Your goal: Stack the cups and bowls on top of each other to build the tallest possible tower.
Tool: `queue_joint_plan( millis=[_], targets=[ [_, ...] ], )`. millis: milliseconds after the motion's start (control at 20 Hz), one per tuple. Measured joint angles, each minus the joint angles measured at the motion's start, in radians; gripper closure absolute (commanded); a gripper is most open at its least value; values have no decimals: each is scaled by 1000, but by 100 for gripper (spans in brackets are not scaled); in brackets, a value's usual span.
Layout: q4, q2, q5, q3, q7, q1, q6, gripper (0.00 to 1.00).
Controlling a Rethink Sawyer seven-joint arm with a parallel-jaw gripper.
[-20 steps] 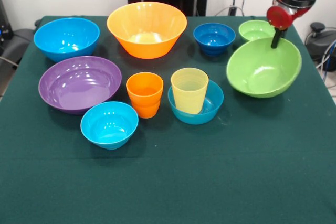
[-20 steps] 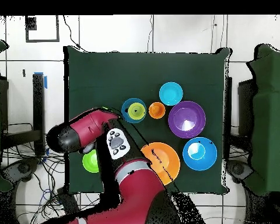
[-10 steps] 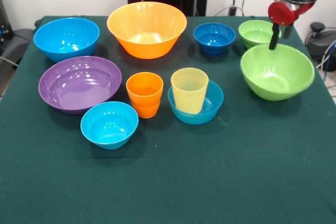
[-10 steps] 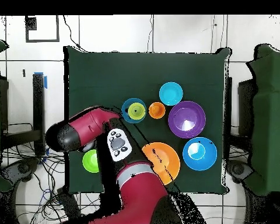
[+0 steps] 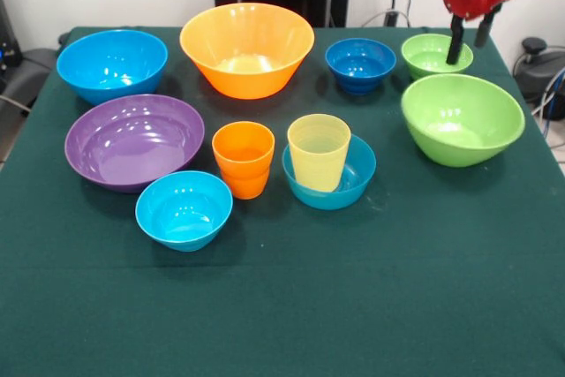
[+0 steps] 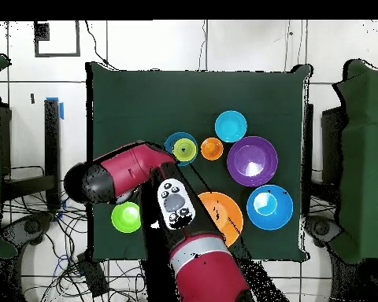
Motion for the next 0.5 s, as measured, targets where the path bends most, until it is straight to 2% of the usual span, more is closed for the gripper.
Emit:
queue_joint_plan(
  millis=[100, 500],
  targets=[
    [19, -37, 12, 0, 0, 0, 12, 0],
    [49, -67, 19, 0, 0, 13, 13, 0]
  ],
)
